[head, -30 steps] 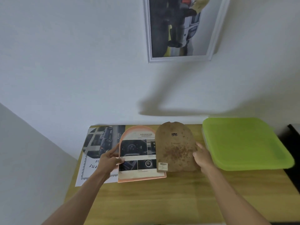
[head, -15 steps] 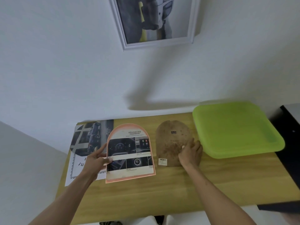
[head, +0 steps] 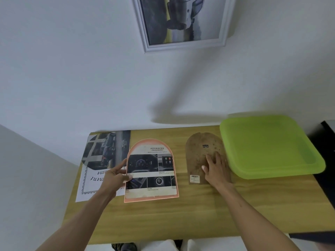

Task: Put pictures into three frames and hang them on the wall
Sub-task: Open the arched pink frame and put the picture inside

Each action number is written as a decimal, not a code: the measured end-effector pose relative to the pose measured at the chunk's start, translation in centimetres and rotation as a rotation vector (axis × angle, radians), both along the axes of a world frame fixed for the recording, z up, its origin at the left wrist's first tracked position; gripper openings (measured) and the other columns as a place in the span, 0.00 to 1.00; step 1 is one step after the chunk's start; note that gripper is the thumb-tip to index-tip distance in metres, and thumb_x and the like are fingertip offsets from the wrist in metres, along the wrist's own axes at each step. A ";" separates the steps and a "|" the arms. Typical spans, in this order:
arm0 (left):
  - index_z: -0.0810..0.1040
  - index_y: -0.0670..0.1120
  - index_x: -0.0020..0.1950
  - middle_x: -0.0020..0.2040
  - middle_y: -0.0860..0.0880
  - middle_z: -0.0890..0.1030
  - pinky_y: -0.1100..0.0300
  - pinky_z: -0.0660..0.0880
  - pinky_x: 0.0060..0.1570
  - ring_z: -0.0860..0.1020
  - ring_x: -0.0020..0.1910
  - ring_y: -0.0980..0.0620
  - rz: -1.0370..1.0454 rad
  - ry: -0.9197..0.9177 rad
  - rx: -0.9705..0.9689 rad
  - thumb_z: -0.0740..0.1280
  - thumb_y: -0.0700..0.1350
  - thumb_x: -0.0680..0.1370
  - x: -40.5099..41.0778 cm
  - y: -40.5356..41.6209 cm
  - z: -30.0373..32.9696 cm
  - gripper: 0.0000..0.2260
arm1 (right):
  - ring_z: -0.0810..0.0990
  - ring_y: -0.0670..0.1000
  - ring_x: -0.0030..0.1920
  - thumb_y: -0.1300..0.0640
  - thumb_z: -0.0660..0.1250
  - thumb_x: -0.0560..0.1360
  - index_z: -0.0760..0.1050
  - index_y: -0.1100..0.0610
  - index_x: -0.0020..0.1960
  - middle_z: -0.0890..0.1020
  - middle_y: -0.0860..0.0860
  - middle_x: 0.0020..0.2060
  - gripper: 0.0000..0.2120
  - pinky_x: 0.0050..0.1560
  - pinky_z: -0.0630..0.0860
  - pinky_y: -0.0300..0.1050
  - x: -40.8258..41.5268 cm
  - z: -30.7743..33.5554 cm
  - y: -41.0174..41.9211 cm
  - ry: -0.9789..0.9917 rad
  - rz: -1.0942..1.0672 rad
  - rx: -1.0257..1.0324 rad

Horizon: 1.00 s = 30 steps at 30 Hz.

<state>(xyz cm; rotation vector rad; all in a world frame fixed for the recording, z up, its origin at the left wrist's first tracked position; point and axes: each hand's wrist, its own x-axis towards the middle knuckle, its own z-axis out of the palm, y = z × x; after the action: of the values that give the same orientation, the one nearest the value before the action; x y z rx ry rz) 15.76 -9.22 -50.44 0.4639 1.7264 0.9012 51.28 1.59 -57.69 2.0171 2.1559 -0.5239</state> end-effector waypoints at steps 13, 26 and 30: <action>0.73 0.55 0.70 0.48 0.51 0.81 0.66 0.73 0.35 0.78 0.42 0.52 -0.211 0.604 -0.005 0.63 0.32 0.76 3.3 0.4 -2.9 0.27 | 0.77 0.52 0.59 0.53 0.60 0.82 0.66 0.52 0.75 0.75 0.53 0.61 0.21 0.52 0.76 0.46 -9.7 0.8 -4.1 0.328 0.129 -0.026; 0.60 0.40 0.76 0.75 0.43 0.56 0.48 0.59 0.73 0.55 0.72 0.43 -0.482 0.982 -0.155 0.60 0.63 0.79 5.8 -1.4 -6.7 0.34 | 0.76 0.55 0.56 0.47 0.58 0.81 0.59 0.53 0.77 0.70 0.56 0.61 0.26 0.41 0.78 0.46 -12.1 0.4 -5.7 0.150 0.128 -0.032; 0.58 0.43 0.78 0.78 0.43 0.48 0.46 0.50 0.76 0.46 0.76 0.40 -0.436 0.881 -0.178 0.62 0.60 0.79 6.0 -1.4 -7.1 0.33 | 0.69 0.57 0.64 0.45 0.58 0.81 0.61 0.56 0.76 0.66 0.57 0.63 0.28 0.58 0.77 0.48 -13.0 -0.2 -6.0 0.203 0.035 -0.063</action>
<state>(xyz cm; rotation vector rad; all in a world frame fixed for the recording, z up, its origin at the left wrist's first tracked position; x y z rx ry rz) 21.72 -10.59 -57.55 1.1827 2.3177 0.2041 38.28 -4.46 -57.93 1.9655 2.2507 -0.8130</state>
